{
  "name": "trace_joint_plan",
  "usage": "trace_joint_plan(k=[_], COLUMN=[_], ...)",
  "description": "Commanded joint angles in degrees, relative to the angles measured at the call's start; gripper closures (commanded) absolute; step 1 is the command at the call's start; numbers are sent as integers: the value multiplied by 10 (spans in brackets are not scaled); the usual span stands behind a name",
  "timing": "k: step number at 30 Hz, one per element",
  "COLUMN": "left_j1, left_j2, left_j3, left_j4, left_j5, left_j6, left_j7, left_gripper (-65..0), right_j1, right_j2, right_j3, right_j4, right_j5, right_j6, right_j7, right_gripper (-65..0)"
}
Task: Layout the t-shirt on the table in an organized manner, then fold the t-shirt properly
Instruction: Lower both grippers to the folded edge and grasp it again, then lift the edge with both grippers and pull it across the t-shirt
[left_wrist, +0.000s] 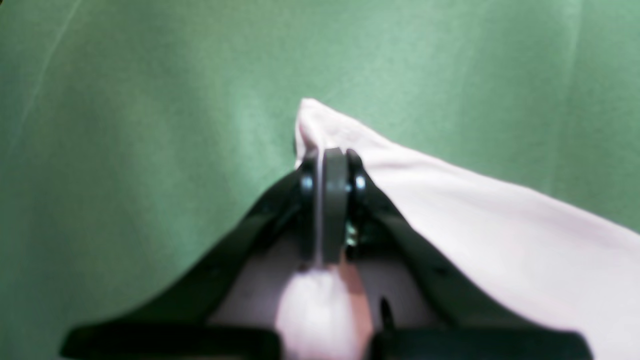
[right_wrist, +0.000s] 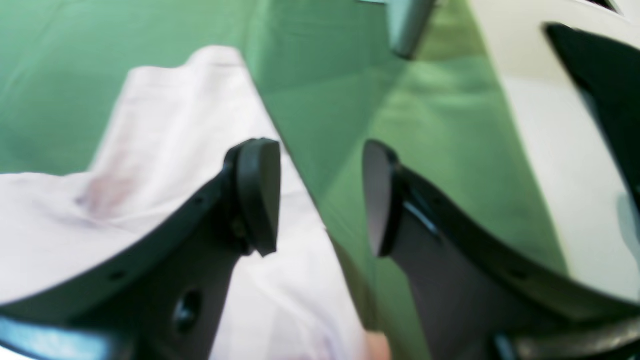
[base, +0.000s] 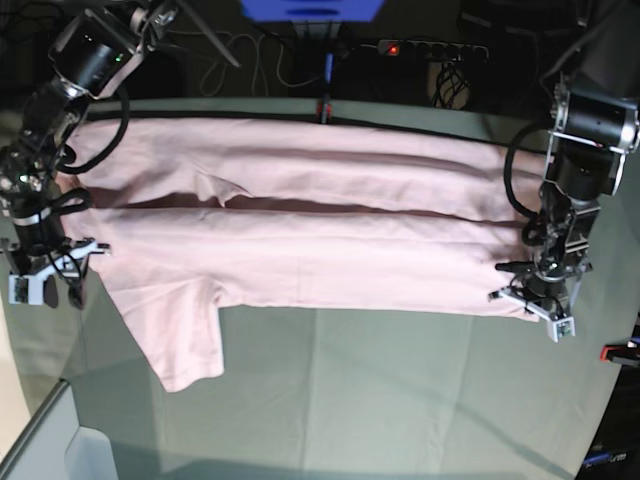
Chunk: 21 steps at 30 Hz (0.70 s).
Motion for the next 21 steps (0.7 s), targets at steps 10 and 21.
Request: trace_joint_plan(k=[10,21], left_j1=[53,103], left_j2=[-27,-27], left_j3=[-30,-117], left_j4=[197,274], left_j5=[-2,2], left_j6=[9,8], left_j7=[29,85], left_gripper=[-1,-1], right_j1=[80,223], right_j2=[20,109], right_j3=[-33,-33], right_j4=[-71,-405], right_j5=[-12,-60], right_j6=[-1,-1], right_j7=[17,20], right_gripper=[-274,-275])
